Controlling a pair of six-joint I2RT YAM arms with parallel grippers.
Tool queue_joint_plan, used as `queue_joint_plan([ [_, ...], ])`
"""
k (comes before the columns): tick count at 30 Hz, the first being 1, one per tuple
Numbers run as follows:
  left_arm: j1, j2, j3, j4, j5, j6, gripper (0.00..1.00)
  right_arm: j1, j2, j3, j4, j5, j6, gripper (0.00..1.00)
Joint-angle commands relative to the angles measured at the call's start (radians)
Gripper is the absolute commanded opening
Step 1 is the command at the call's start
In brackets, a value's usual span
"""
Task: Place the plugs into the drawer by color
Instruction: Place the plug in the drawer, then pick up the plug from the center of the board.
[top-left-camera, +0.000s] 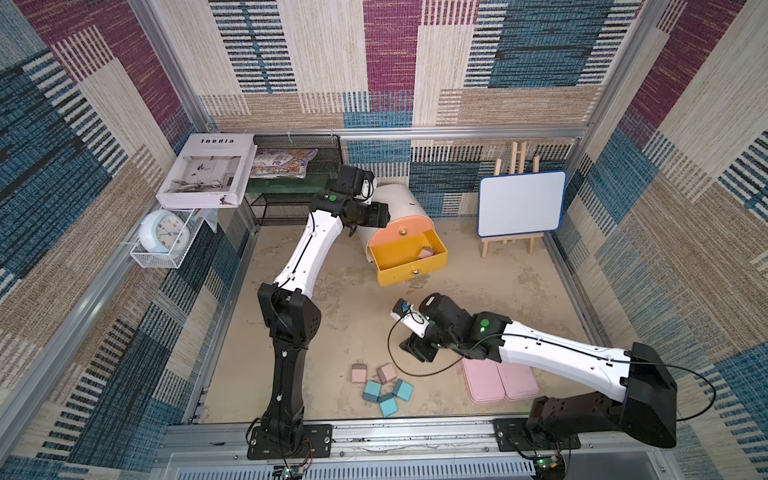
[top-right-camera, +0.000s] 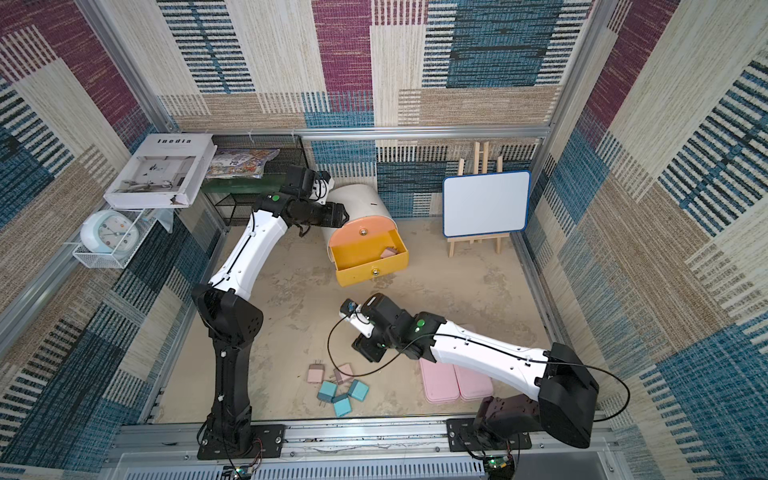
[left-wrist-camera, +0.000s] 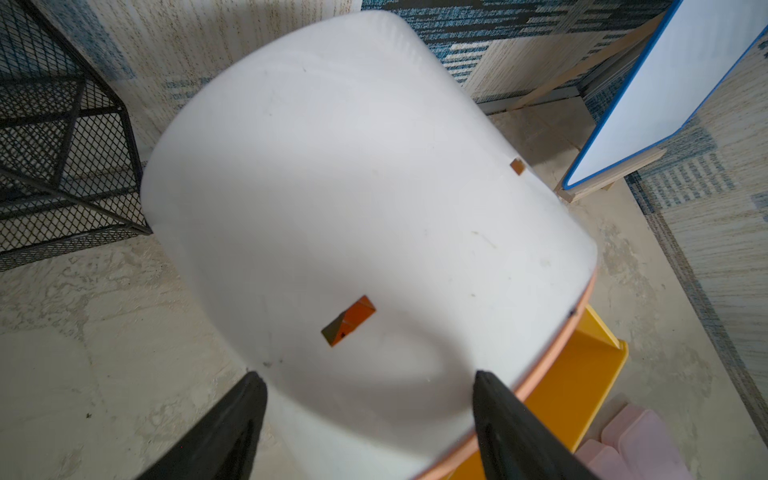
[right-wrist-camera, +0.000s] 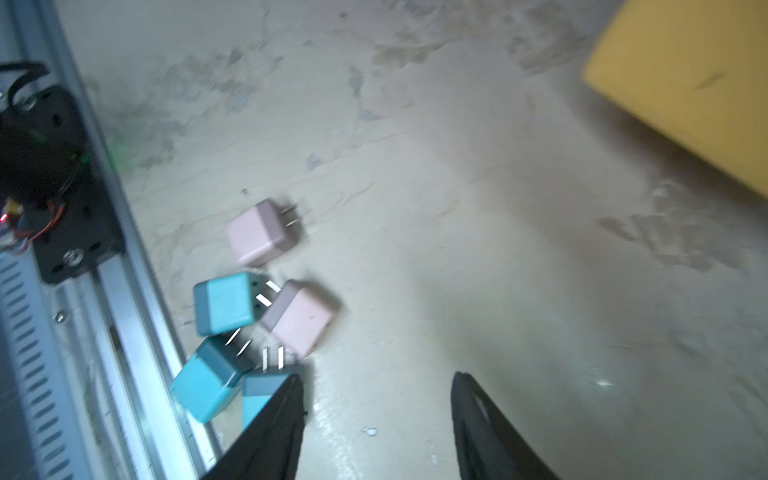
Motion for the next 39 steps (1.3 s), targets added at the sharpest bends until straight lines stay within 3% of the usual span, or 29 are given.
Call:
queue_joint_plan([
  [1, 0.001, -0.010, -0.008, -0.038, -0.009, 0.009, 0.81, 0.062, 0.033, -0.017, 0.060, 0.009, 0.017, 0.64],
  [12, 0.001, -0.026, -0.030, -0.038, 0.005, 0.000, 0.81, 0.112, 0.248, 0.020, 0.093, -0.002, -0.026, 0.69],
  [32, -0.001, -0.028, -0.039, -0.038, 0.019, -0.012, 0.81, 0.111, 0.429, 0.099, 0.109, -0.008, -0.081, 0.71],
  [39, -0.001, -0.027, -0.043, -0.038, 0.014, -0.011, 0.80, 0.111, 0.472, 0.136, 0.105, -0.016, -0.085, 0.58],
])
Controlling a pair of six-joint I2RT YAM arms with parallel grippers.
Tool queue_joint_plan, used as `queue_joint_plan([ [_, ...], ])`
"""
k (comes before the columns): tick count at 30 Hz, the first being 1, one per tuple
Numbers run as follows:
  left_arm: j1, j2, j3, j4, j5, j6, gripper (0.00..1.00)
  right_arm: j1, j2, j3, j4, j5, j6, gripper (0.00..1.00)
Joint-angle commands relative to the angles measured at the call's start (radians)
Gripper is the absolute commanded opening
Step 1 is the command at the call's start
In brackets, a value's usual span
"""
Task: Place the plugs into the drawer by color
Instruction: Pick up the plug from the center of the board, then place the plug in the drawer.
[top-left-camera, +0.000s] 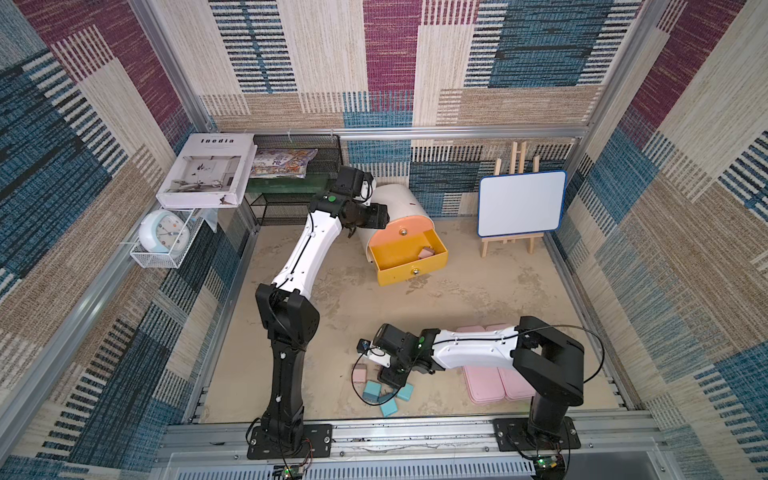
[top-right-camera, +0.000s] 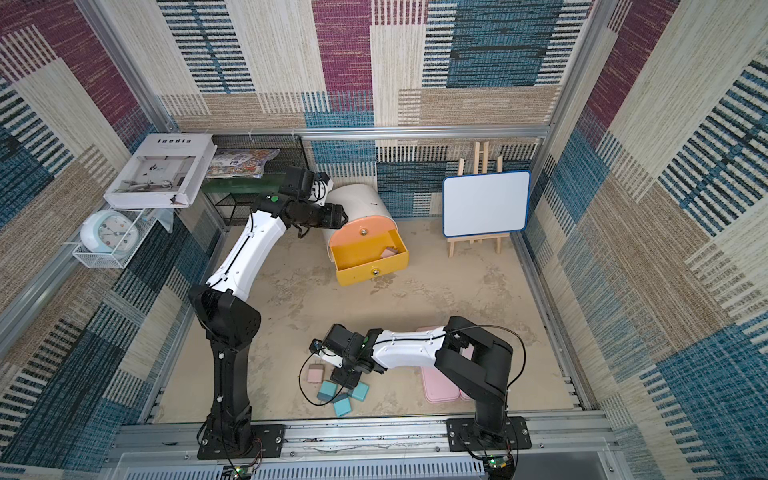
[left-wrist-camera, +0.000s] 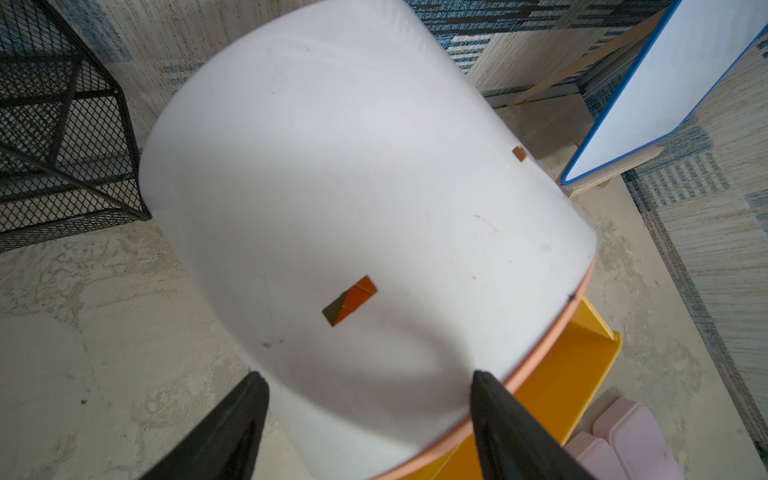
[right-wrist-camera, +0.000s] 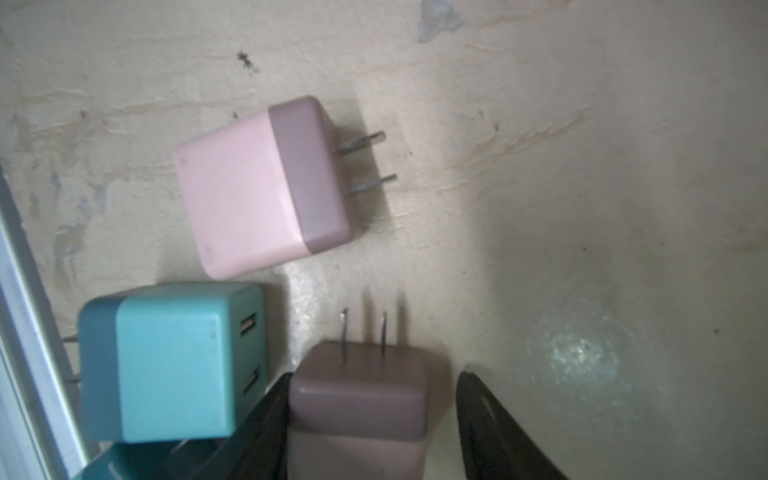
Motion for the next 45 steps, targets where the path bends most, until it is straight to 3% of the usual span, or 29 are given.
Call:
queue_joint_plan([
  [1, -0.001, -0.003, -0.005, -0.039, 0.006, 0.004, 0.80, -0.001, -0.003, 0.010, -0.002, 0.001, -0.005, 0.54],
  [7, 0.000, 0.003, 0.000, -0.039, 0.009, 0.001, 0.80, -0.011, -0.044, 0.034, -0.042, 0.030, 0.044, 0.37],
  [12, -0.001, 0.002, 0.003, -0.039, 0.009, 0.001, 0.80, -0.054, -0.079, 0.097, -0.123, 0.073, 0.098, 0.33],
  [17, -0.002, 0.012, 0.015, -0.039, 0.012, 0.001, 0.80, -0.189, -0.182, 0.177, -0.199, 0.182, 0.129, 0.33],
  [22, 0.000, 0.030, 0.036, -0.039, 0.022, -0.004, 0.80, -0.357, -0.256, 0.274, -0.154, 0.249, 0.135, 0.34],
  [28, 0.001, 0.040, 0.044, -0.039, 0.029, -0.004, 0.80, -0.513, -0.134, 0.497, -0.201, 0.279, 0.200, 0.35],
  [33, 0.002, 0.039, 0.044, -0.039, 0.027, -0.003, 0.80, -0.557, -0.005, 0.649, -0.286, 0.285, 0.269, 0.34],
  [45, 0.002, 0.040, 0.043, -0.039, 0.049, -0.013, 0.80, -0.565, 0.080, 0.675, -0.284, 0.309, 0.280, 0.34],
])
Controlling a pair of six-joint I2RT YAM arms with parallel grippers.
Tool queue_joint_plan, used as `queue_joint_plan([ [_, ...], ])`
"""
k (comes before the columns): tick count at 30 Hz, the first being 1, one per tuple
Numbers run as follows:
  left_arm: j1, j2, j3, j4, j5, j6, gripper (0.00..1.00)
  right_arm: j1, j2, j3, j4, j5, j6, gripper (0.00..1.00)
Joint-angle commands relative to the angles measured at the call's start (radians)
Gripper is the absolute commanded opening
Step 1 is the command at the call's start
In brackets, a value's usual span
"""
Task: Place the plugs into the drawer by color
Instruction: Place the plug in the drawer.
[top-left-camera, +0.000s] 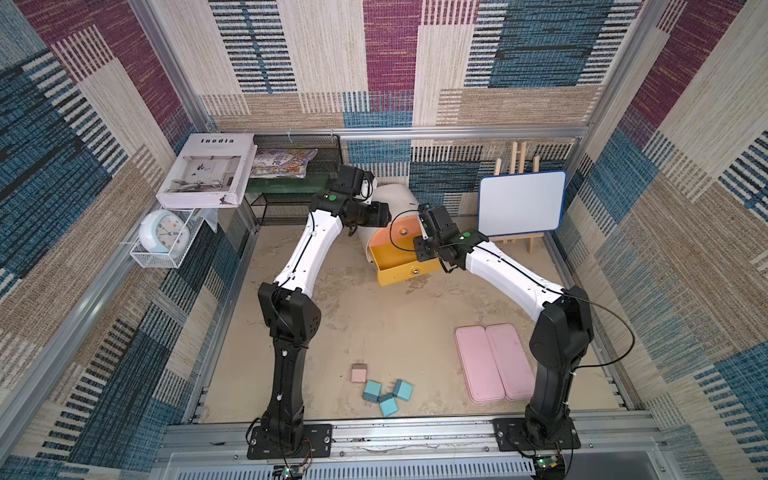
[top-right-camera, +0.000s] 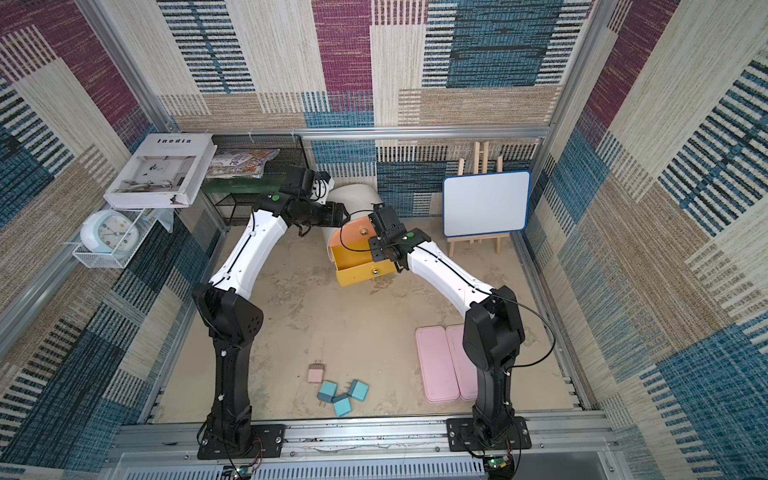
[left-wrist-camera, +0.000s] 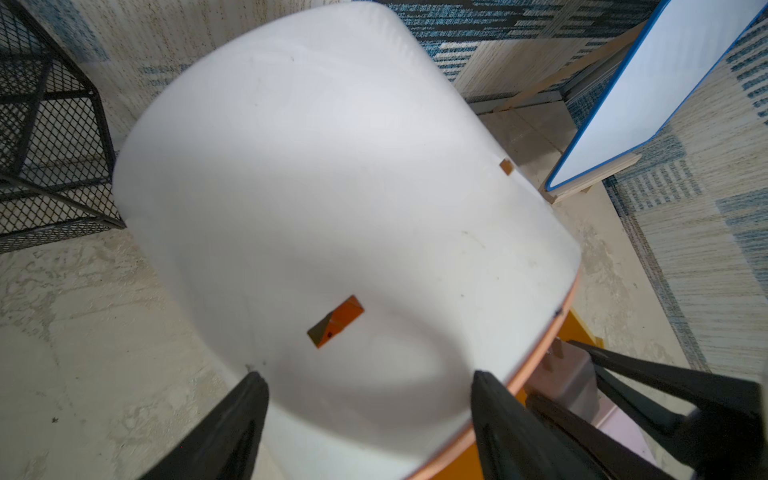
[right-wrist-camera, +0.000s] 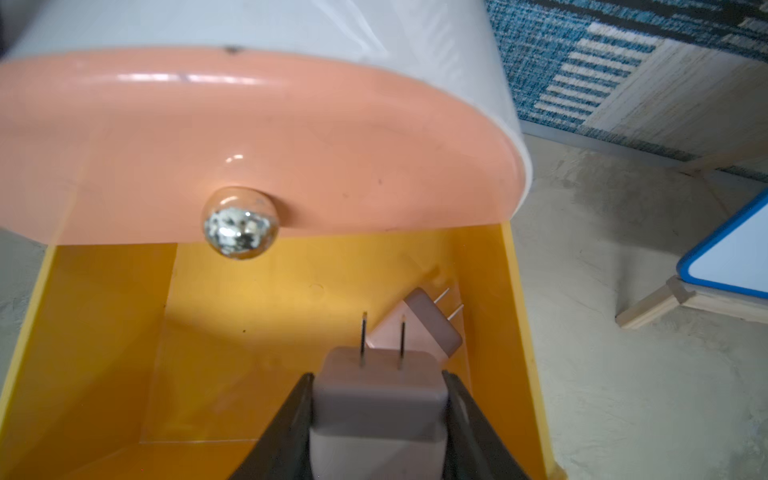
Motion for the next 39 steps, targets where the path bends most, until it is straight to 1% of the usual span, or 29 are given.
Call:
queue_joint_plan([
  [1, -0.001, 0.006, -0.002, -0.037, 0.009, 0.006, 0.80, 0.001, 0.015, 0.006, -0.001, 0.022, 0.002, 0.34],
  [9, -0.002, -0.004, -0.005, -0.038, 0.015, 0.002, 0.80, -0.001, 0.103, 0.066, -0.062, 0.057, -0.042, 0.35],
  [17, -0.002, 0.004, 0.005, -0.037, 0.018, 0.002, 0.80, -0.001, 0.145, 0.130, -0.124, 0.049, -0.072, 0.39],
  [24, -0.001, 0.007, 0.010, -0.038, 0.012, 0.005, 0.80, -0.001, 0.139, 0.152, -0.152, 0.025, -0.095, 0.51],
  [29, 0.001, 0.007, 0.010, -0.038, 0.013, 0.008, 0.80, -0.002, 0.096, 0.146, -0.144, -0.003, -0.106, 0.56],
  [31, 0.001, 0.006, 0.012, -0.038, 0.013, 0.008, 0.80, -0.001, 0.072, 0.147, -0.141, -0.014, -0.111, 0.57],
  [34, 0.002, 0.005, 0.010, -0.039, 0.012, 0.008, 0.80, 0.005, 0.014, 0.140, -0.137, -0.105, -0.149, 0.58],
  [36, 0.004, 0.004, 0.009, -0.038, 0.012, 0.007, 0.80, 0.024, -0.054, 0.075, -0.087, -0.185, -0.186, 0.58],
  [39, 0.004, 0.006, 0.008, -0.038, 0.012, 0.005, 0.80, 0.103, -0.205, -0.127, 0.069, -0.214, -0.244, 0.59],
])
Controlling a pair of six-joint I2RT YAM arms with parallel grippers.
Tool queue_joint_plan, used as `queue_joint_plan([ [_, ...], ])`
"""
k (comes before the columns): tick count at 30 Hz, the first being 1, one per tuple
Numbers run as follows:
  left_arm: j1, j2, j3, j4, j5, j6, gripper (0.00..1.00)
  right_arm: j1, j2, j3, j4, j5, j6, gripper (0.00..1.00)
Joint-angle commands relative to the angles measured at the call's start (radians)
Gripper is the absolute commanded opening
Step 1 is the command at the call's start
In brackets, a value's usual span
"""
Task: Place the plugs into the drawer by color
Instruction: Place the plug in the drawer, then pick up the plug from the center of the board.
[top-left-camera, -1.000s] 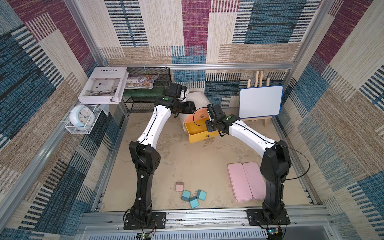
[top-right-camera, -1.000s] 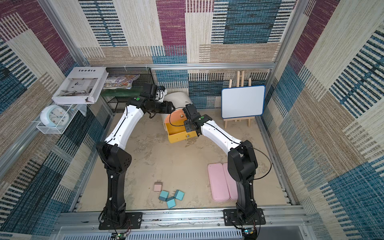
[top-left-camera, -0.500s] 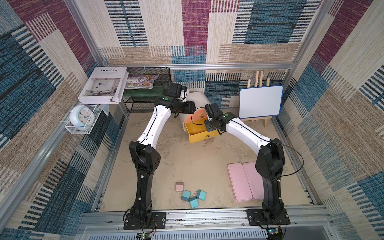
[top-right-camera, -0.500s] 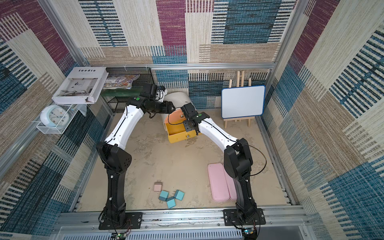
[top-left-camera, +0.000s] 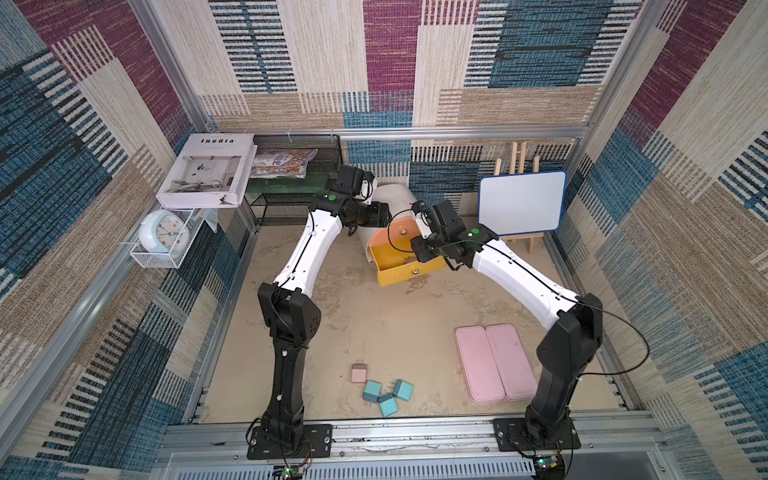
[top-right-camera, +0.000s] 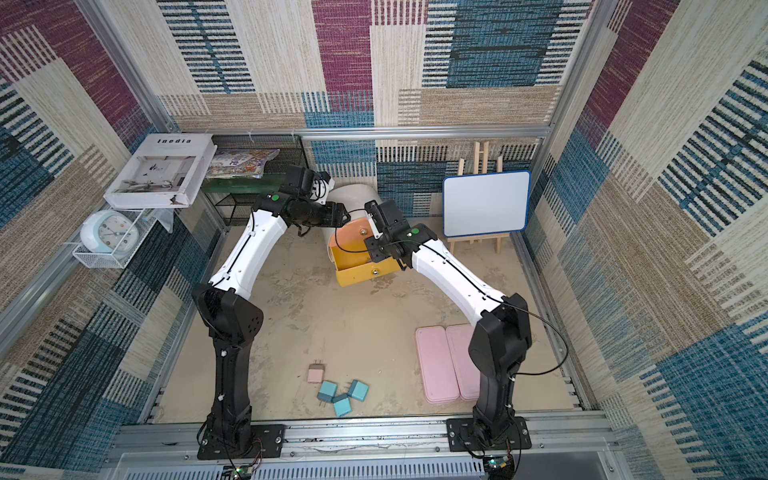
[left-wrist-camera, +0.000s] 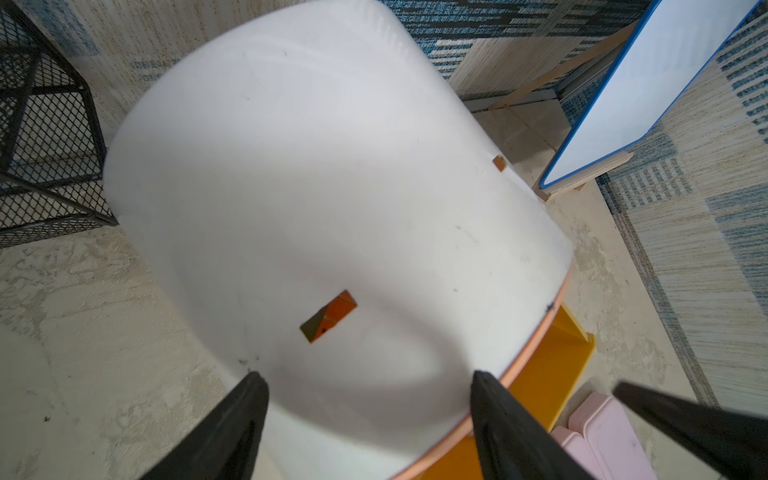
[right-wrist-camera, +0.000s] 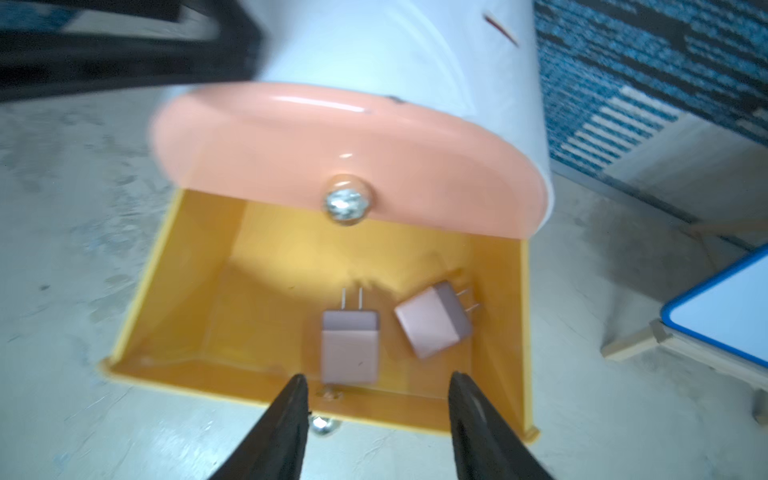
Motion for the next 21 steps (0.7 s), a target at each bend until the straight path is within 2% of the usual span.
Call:
queue_joint_plan([
  [1, 0.001, 0.006, 0.000, -0.030, -0.003, 0.008, 0.80, 0.080, -0.122, -0.177, 0.182, -0.112, -0.089, 0.60],
  [5, 0.001, 0.006, -0.003, -0.032, -0.005, 0.008, 0.80, 0.257, -0.237, -0.464, 0.400, -0.158, -0.134, 0.61],
  [8, 0.001, 0.006, -0.002, -0.031, -0.002, 0.007, 0.80, 0.384, -0.223, -0.570, 0.490, -0.194, -0.135, 0.60],
  [13, 0.001, 0.001, -0.009, -0.030, -0.002, 0.004, 0.80, 0.483, -0.081, -0.546, 0.484, -0.252, -0.151, 0.61],
  [18, 0.001, 0.000, -0.014, -0.031, 0.006, -0.002, 0.80, 0.518, 0.013, -0.516, 0.464, -0.261, -0.198, 0.64],
  [21, 0.001, 0.000, -0.014, -0.029, 0.010, -0.005, 0.80, 0.532, 0.042, -0.508, 0.446, -0.262, -0.214, 0.69],
])
